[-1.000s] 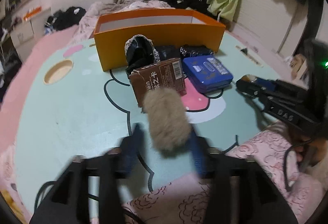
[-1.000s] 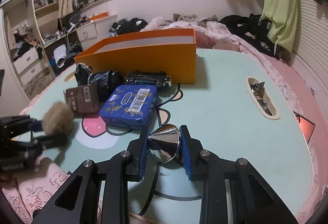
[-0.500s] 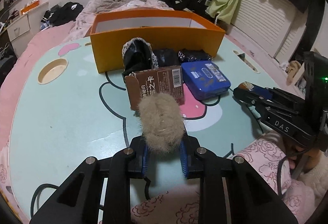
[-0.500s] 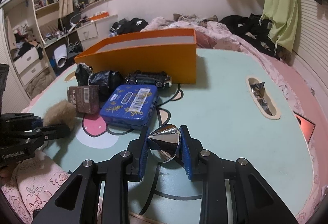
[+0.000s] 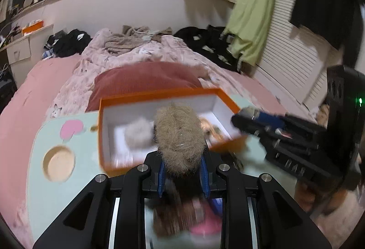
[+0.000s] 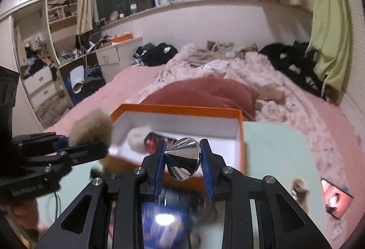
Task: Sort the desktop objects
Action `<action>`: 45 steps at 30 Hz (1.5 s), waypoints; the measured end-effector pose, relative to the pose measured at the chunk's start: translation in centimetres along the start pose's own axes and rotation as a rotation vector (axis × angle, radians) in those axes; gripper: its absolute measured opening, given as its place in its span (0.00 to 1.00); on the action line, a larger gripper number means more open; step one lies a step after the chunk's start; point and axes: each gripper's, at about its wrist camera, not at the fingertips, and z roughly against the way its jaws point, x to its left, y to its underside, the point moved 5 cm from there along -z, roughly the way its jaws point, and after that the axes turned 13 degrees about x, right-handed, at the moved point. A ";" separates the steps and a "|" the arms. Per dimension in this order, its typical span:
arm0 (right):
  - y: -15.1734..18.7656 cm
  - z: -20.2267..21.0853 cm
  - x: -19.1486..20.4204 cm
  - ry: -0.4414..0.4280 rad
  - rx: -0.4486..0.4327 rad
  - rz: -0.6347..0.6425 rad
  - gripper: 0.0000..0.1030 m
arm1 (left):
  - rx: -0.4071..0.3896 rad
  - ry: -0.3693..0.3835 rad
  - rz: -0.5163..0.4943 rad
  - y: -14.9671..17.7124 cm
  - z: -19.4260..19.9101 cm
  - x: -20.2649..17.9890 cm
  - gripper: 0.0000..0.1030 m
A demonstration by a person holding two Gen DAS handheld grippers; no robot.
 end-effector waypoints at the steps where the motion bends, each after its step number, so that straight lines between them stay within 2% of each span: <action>1: -0.5 -1.1 -0.3 -0.003 0.026 -0.011 0.33 | 0.003 0.002 0.047 -0.8 -0.9 0.7 0.27; 2: -0.9 -2.0 -0.7 0.000 0.045 -0.026 0.45 | 0.007 0.015 0.078 -1.1 -1.5 1.2 0.30; 3: -1.0 -2.6 -1.2 -0.002 0.056 -0.049 0.52 | 0.017 0.027 0.105 -1.3 -2.1 1.8 0.32; 5: -0.8 -2.5 -2.1 -0.014 0.044 -0.095 0.55 | 0.039 0.023 0.138 -0.8 -2.3 2.5 0.43; 8: 0.7 -0.6 -2.9 -0.032 0.003 -0.149 0.70 | 0.004 0.006 0.130 1.0 -0.8 2.8 0.59; 11: 3.0 1.3 -2.6 -0.012 -0.001 -0.155 0.76 | -0.030 -0.003 0.086 3.4 1.3 2.2 0.65; 15: 7.3 2.2 -0.5 0.048 0.095 -0.100 0.79 | 0.022 -0.037 0.046 7.0 2.3 1.0 0.70; 18: 10.3 1.9 0.9 0.070 0.167 -0.087 0.80 | 0.107 -0.071 0.033 10.2 1.5 0.2 0.71; 21: 12.4 0.8 1.7 0.117 0.255 -0.065 0.80 | 0.189 -0.094 0.045 12.1 0.0 0.1 0.71; 23: 12.8 0.2 1.7 0.169 0.283 -0.053 0.87 | 0.240 -0.109 0.057 12.9 -1.1 0.4 0.71; 24: 12.9 -0.1 1.7 0.180 0.294 -0.048 0.92 | 0.229 -0.127 0.061 12.9 -1.0 0.5 0.72; 27: 13.3 -0.5 1.8 0.174 0.296 -0.033 1.00 | 0.239 -0.165 0.072 13.0 -1.4 0.7 0.84; 29: 13.3 -0.6 1.7 0.175 0.288 -0.031 1.00 | 0.260 -0.230 0.055 13.3 -1.9 0.5 0.99; 45: 12.9 -0.8 0.6 0.174 0.281 -0.036 1.00 | 0.266 -0.228 0.035 13.4 -2.1 0.2 1.00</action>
